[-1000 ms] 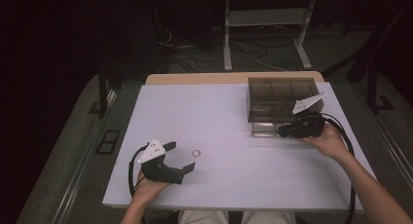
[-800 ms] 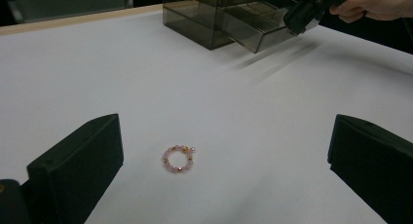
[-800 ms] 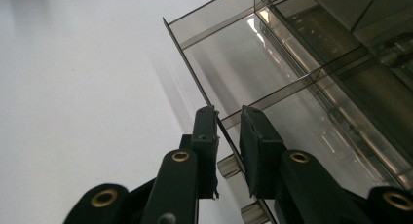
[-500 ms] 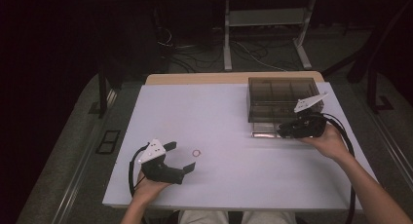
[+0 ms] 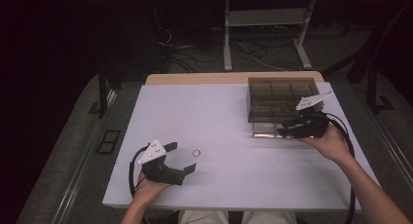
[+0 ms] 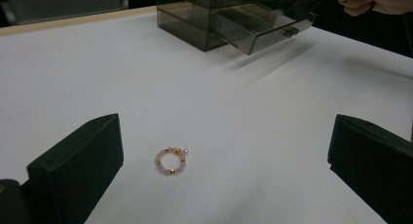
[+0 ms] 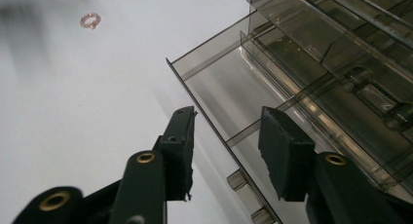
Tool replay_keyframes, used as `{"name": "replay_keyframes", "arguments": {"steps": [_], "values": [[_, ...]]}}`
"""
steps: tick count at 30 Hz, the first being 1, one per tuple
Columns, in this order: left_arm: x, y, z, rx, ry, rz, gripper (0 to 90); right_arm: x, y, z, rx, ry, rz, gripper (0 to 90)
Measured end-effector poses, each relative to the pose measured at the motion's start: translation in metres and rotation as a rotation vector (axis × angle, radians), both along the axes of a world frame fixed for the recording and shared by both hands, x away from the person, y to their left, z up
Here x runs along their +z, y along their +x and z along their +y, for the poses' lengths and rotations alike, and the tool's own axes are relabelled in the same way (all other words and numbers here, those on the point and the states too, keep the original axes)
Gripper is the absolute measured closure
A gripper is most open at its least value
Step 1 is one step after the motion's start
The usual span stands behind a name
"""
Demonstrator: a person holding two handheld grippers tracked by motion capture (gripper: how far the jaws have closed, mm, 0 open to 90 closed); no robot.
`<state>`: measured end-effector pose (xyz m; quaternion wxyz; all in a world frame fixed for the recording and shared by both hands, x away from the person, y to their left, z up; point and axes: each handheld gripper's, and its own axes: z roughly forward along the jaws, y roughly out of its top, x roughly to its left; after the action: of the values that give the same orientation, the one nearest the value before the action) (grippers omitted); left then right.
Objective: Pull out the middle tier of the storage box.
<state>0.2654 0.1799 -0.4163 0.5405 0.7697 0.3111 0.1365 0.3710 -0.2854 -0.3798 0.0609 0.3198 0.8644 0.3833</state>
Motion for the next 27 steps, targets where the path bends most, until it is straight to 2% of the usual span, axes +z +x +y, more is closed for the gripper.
{"name": "replay_keyframes", "arguments": {"steps": [13,20,23,25,26,27], "values": [[0.001,0.000,-0.002,-0.013,-0.001,-0.001,0.0,0.004,-0.015,0.003,-0.045,0.040,-0.010,42.1],[0.001,0.001,-0.001,-0.016,-0.006,-0.002,0.0,0.005,-0.029,0.006,-0.063,0.105,-0.007,27.9],[0.001,0.000,-0.002,-0.015,-0.009,-0.002,0.0,0.004,-0.035,0.008,-0.078,0.108,-0.004,18.3],[0.001,0.000,-0.002,-0.013,-0.011,-0.002,0.0,0.004,-0.039,0.009,-0.094,0.101,-0.011,17.2],[0.001,0.000,-0.001,-0.013,-0.010,-0.002,0.0,0.004,-0.041,0.009,-0.102,0.106,-0.018,9.2],[0.001,0.000,-0.001,-0.013,-0.010,-0.002,0.0,0.003,-0.043,0.009,-0.111,0.108,-0.020,8.8]]}}
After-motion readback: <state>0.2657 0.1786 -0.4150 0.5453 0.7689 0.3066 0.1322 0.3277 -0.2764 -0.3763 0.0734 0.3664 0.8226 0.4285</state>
